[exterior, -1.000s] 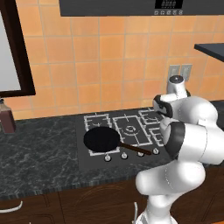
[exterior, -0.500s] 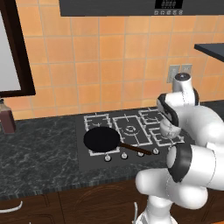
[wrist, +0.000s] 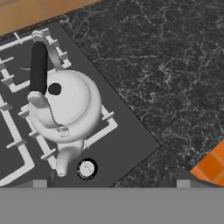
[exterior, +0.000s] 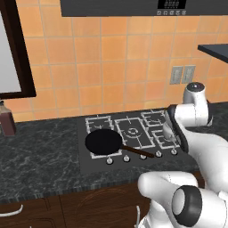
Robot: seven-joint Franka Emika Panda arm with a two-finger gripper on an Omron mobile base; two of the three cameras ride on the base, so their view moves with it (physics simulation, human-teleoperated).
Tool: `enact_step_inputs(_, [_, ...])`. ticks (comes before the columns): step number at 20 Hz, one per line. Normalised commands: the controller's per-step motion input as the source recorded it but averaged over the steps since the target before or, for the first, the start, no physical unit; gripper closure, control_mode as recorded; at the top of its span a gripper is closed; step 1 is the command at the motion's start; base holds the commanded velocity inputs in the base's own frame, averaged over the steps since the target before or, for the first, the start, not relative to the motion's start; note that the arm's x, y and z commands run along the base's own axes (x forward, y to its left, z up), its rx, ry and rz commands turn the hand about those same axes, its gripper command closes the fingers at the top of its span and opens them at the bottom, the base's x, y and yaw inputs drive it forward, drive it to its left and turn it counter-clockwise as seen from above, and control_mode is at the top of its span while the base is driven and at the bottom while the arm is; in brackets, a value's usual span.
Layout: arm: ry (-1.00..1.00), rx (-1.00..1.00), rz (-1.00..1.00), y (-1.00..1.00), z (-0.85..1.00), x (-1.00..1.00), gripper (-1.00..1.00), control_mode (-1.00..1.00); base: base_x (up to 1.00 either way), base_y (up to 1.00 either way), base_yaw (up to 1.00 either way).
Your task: Pick the kettle from the counter and place it on a stove burner. Then turn the burner on.
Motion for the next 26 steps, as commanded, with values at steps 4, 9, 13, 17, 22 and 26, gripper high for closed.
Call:
enact_step_inputs(4, [0.00, 0.00, 0.13, 0.06, -0.03, -0.55, -1.00, -1.00, 0.00, 0.00, 0.00])
enact_step_inputs(9, [0.00, 0.02, 0.17, 0.13, -0.16, -0.40, -1.00, -1.00, 0.00, 0.00, 0.00])
enact_step_inputs(13, [0.00, 0.03, 0.23, 0.10, -0.20, -0.20, -1.00, -1.00, 0.00, 0.00, 0.00])
enact_step_inputs(17, [0.00, 0.01, 0.22, 0.00, -0.05, -0.13, -1.00, -1.00, 0.00, 0.00, 0.00])
enact_step_inputs(22, [0.00, 0.00, 0.05, -0.06, -0.02, -0.23, -1.00, -1.00, 0.00, 0.00, 0.00])
enact_step_inputs(26, [-0.06, 0.03, 0.00, -0.30, -0.31, 0.00, -1.00, -1.00, 0.00, 0.00, 0.00])
